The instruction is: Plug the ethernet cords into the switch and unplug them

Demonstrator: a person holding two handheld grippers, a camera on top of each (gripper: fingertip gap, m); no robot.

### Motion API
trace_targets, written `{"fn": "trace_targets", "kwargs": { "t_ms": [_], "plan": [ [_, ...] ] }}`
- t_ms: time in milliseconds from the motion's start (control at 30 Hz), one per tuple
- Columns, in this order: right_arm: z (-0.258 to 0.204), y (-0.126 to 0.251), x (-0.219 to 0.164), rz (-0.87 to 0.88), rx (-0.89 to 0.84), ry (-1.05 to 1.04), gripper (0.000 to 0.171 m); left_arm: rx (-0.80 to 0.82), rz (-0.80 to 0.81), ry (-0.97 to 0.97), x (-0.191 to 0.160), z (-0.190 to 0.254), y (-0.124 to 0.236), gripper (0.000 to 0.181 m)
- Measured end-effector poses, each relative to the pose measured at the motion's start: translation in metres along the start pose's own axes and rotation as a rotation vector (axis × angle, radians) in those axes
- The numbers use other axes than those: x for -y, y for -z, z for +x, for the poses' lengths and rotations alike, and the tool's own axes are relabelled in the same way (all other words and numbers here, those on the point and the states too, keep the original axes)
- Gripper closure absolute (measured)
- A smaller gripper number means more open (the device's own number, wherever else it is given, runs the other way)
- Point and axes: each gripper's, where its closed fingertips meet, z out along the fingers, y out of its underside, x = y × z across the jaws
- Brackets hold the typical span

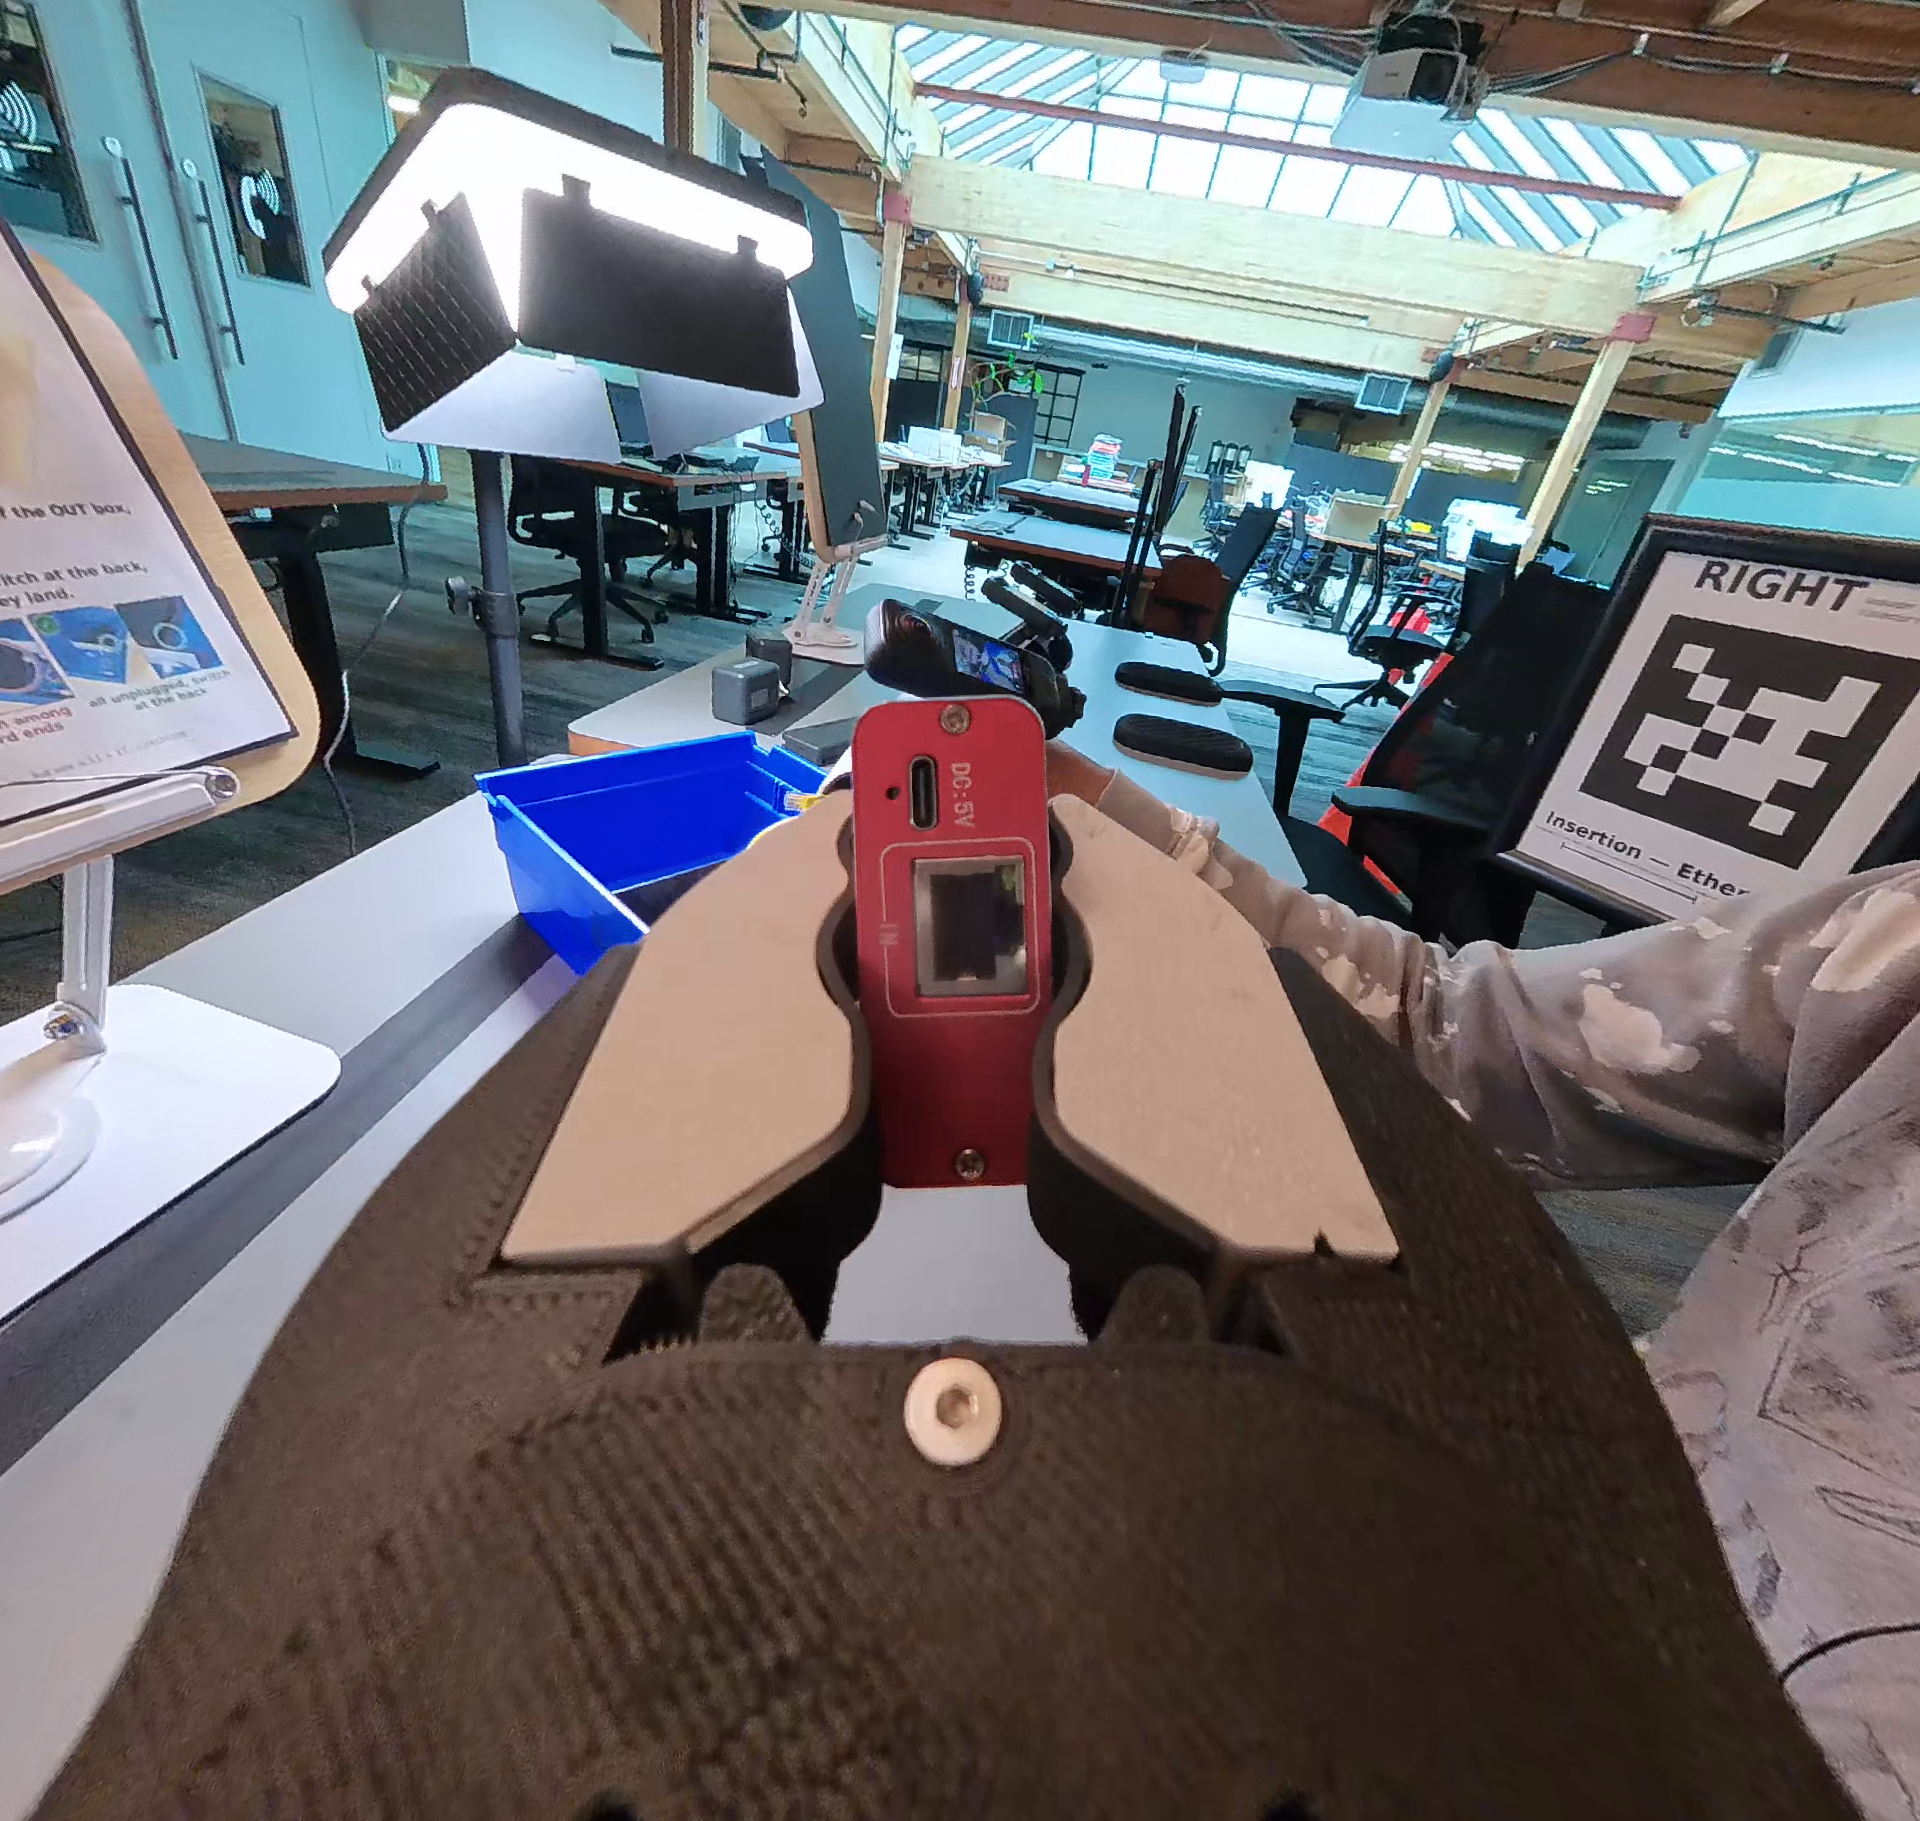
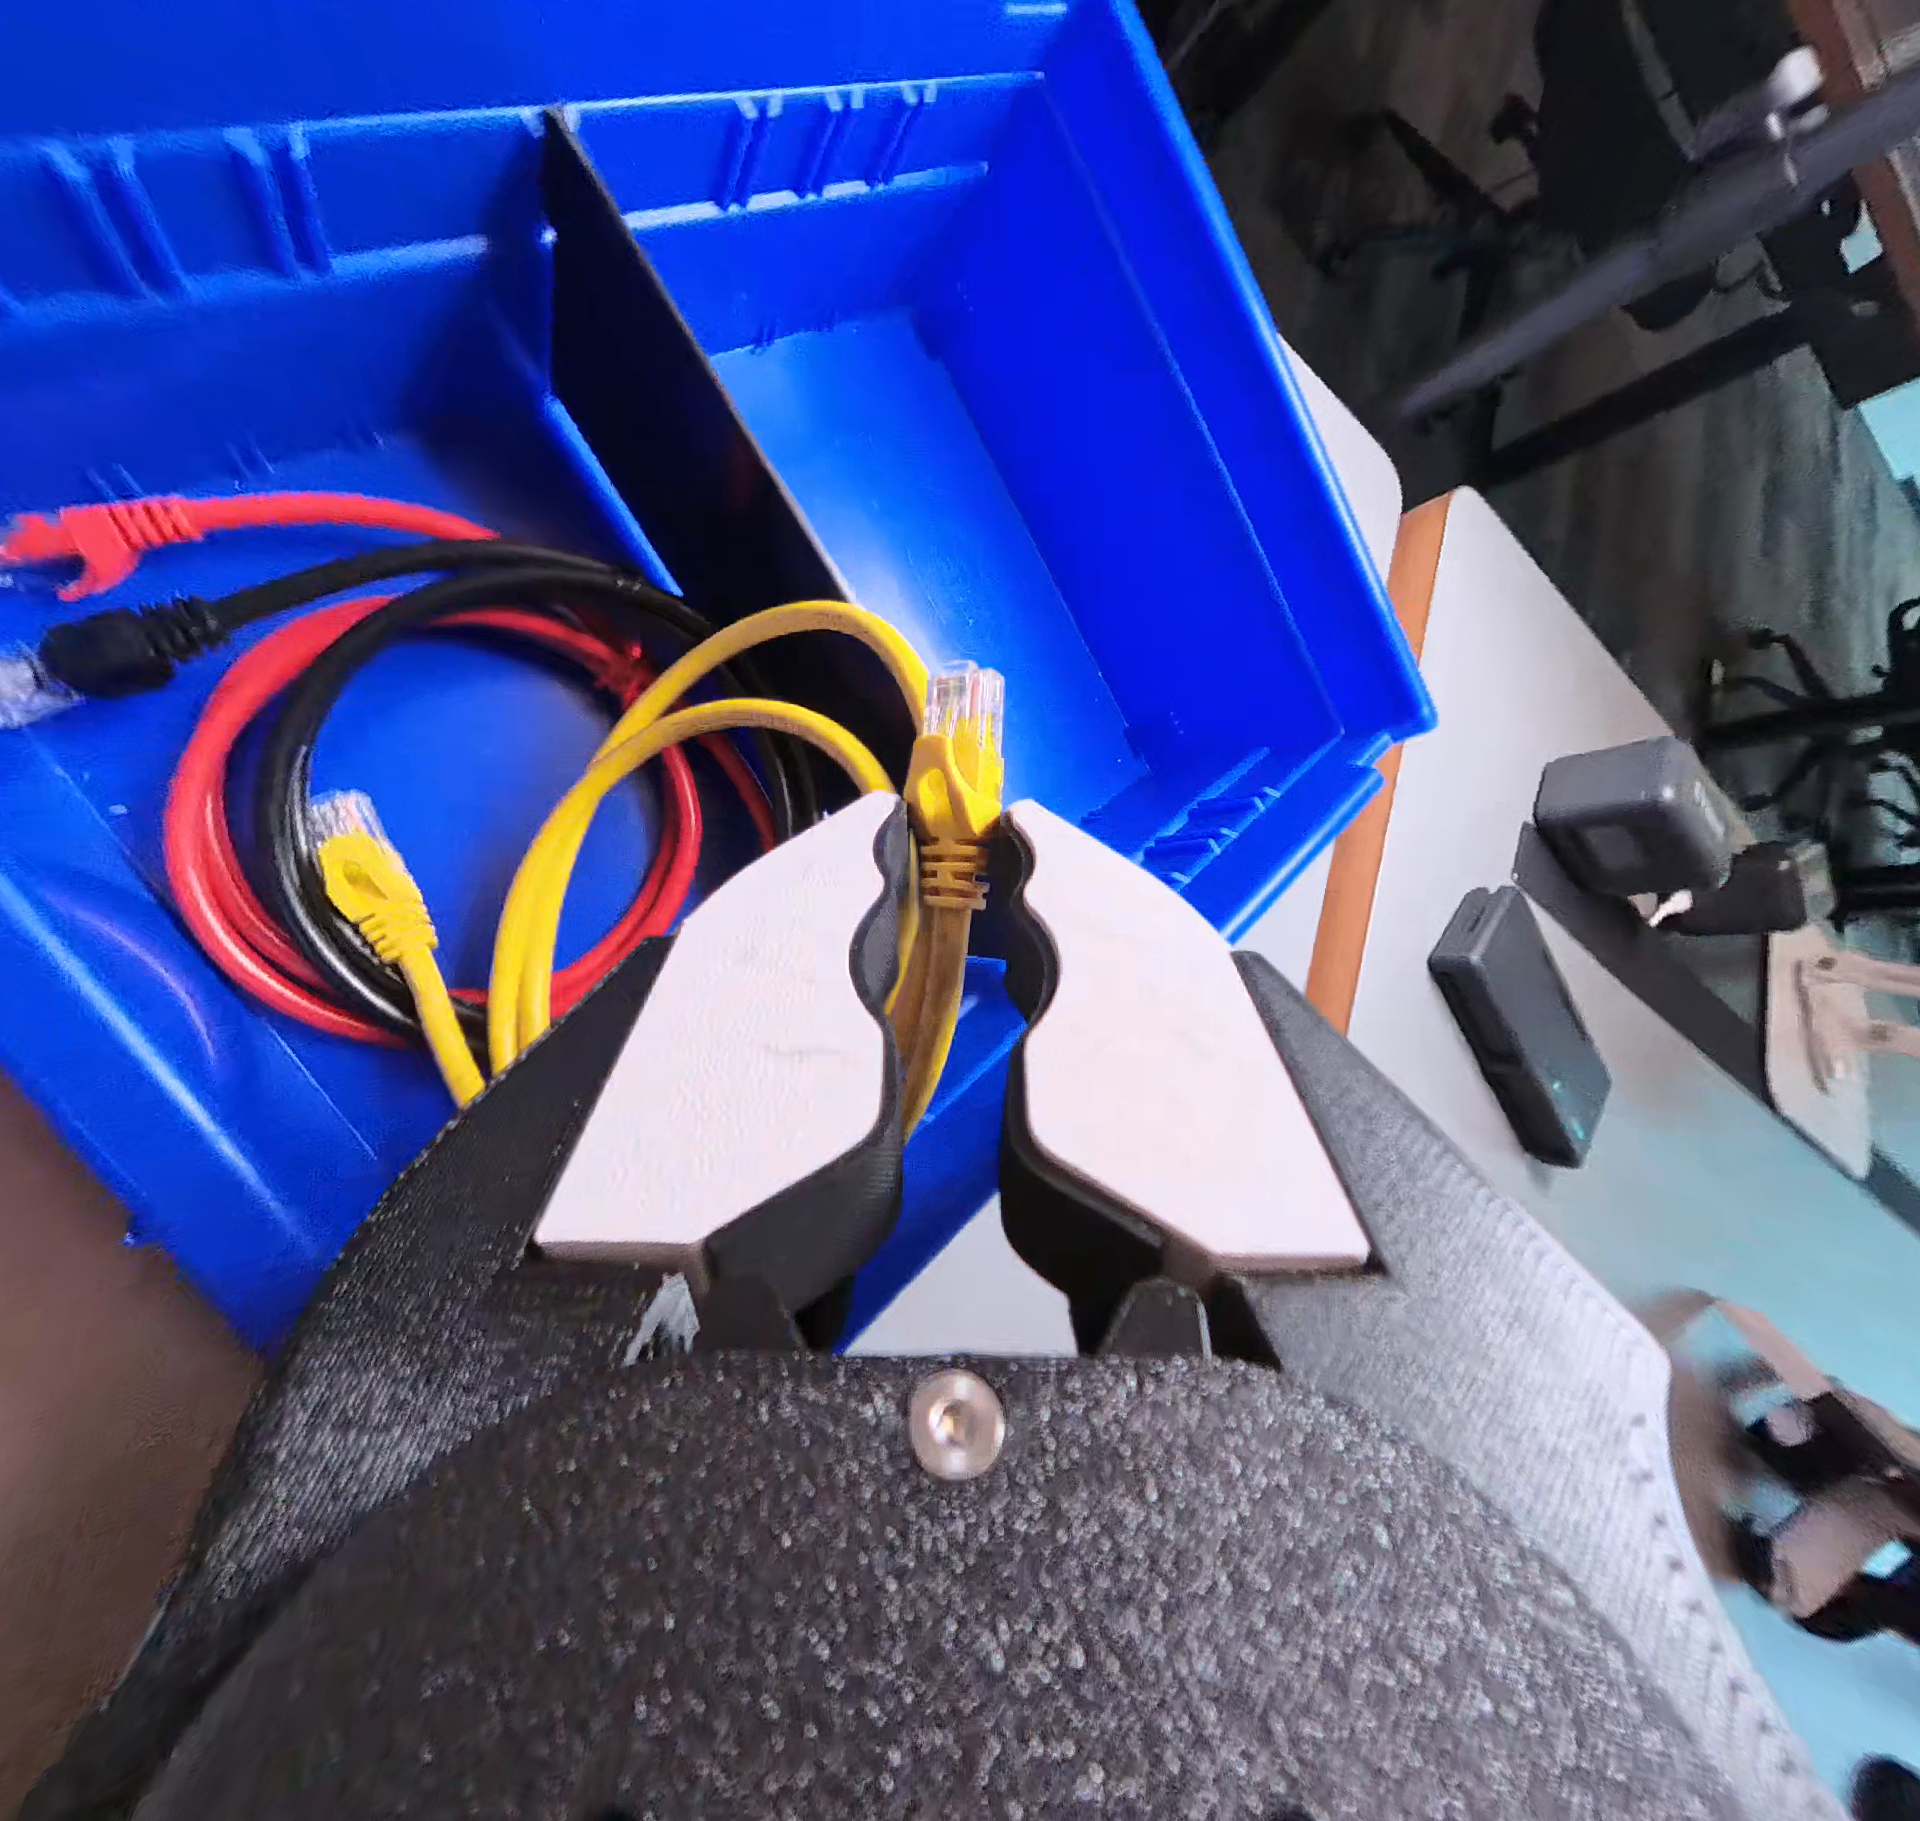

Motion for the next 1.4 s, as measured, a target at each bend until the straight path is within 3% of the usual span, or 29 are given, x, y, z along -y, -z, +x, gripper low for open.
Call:
{"fn": "trace_targets", "kwargs": {
  "t_ms": [167, 367, 600, 700, 800, 933, 1067, 1200, 1300, 1400],
  "plan": [
    [-0.016, -0.004, 0.005, -0.025, -0.012, 0.174, 0.155, -0.002, -0.017, 0.032, -0.007, -0.004, -0.004, 0.152],
    [-0.018, -0.014, -0.004, -0.091, -0.036, 0.209, 0.156, -0.005, -0.038, 0.050, -0.014, -0.006, -0.009, 0.152],
    [-0.017, -0.017, -0.008, -0.102, -0.031, 0.182, 0.142, -0.004, -0.048, 0.063, -0.018, -0.008, -0.010, 0.152],
    [-0.011, -0.011, -0.006, -0.094, -0.041, 0.140, 0.127, -0.002, -0.054, 0.067, -0.019, -0.009, -0.011, 0.152],
    [0.004, 0.014, 0.016, 0.021, -0.087, 0.075, 0.119, 0.002, -0.060, 0.066, -0.021, -0.009, -0.011, 0.152],
    [0.009, 0.078, 0.073, 0.326, -0.119, 0.011, 0.112, 0.004, -0.066, 0.076, -0.024, -0.011, -0.014, 0.151],
    [-0.024, 0.147, 0.126, 0.615, -0.066, 0.052, 0.113, 0.006, -0.087, 0.095, -0.033, -0.013, -0.020, 0.151],
    [-0.098, 0.196, 0.161, 0.809, 0.127, 0.176, 0.114, 0.032, -0.089, 0.123, -0.043, -0.017, -0.029, 0.151],
    [-0.162, 0.210, 0.171, 0.846, 0.278, 0.287, 0.109, 0.076, -0.066, 0.164, -0.049, -0.025, -0.036, 0.151],
    [-0.208, 0.203, 0.173, 0.819, 0.298, 0.411, 0.101, 0.070, -0.081, 0.223, -0.061, -0.026, -0.043, 0.151]
  ]
}}
